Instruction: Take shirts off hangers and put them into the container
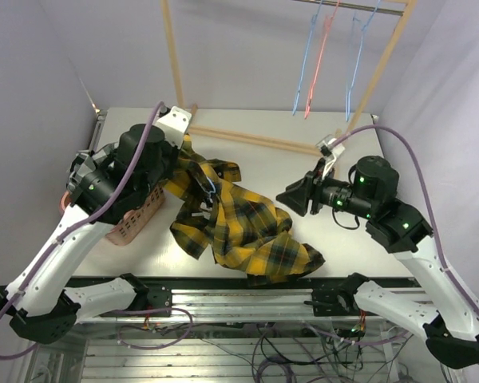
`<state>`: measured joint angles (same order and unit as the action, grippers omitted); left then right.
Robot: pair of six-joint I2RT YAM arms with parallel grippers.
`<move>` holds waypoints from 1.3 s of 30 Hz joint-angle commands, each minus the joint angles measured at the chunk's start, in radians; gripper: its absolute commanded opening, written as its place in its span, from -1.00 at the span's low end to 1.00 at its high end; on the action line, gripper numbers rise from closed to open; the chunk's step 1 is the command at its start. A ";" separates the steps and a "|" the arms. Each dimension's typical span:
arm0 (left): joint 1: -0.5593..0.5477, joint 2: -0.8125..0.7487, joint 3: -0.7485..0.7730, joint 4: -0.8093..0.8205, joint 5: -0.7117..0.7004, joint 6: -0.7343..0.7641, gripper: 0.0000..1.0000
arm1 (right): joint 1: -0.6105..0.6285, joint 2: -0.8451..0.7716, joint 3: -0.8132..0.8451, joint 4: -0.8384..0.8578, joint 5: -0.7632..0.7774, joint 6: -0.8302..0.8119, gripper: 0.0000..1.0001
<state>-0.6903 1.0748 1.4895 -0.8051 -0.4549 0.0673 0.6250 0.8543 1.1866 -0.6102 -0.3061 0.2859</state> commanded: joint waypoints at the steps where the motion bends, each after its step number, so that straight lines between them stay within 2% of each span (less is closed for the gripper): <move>1: -0.005 0.030 0.024 -0.002 0.042 -0.031 -0.86 | 0.006 0.010 -0.084 0.144 -0.254 0.046 -0.08; 7: -0.006 0.067 0.055 -0.013 0.053 -0.029 -0.86 | 0.068 0.069 -0.177 0.264 -0.307 0.085 -0.08; 12: -0.005 0.077 0.069 -0.019 0.052 -0.030 -0.86 | 0.318 0.219 -0.253 0.289 -0.096 0.046 0.05; 15: -0.005 0.075 0.068 -0.016 0.055 -0.031 -0.86 | 0.404 0.274 -0.254 0.300 0.036 0.046 0.12; 19: -0.005 0.066 0.057 -0.010 0.063 -0.035 -0.86 | 0.424 0.290 -0.262 0.323 0.158 0.053 0.19; 26: -0.006 0.063 0.055 -0.003 0.075 -0.037 -0.86 | 0.433 0.299 -0.317 0.486 0.223 0.089 0.36; 36: -0.005 0.064 0.058 -0.002 0.091 -0.037 -0.86 | 0.466 0.428 -0.372 0.718 0.214 0.125 0.36; 39: -0.005 0.058 0.056 -0.005 0.093 -0.041 -0.86 | 0.510 0.470 -0.378 0.760 0.287 0.107 0.35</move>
<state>-0.6903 1.1519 1.5185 -0.8280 -0.3828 0.0437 1.0870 1.2896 0.8227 0.0322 -0.0963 0.3996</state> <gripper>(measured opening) 0.071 0.677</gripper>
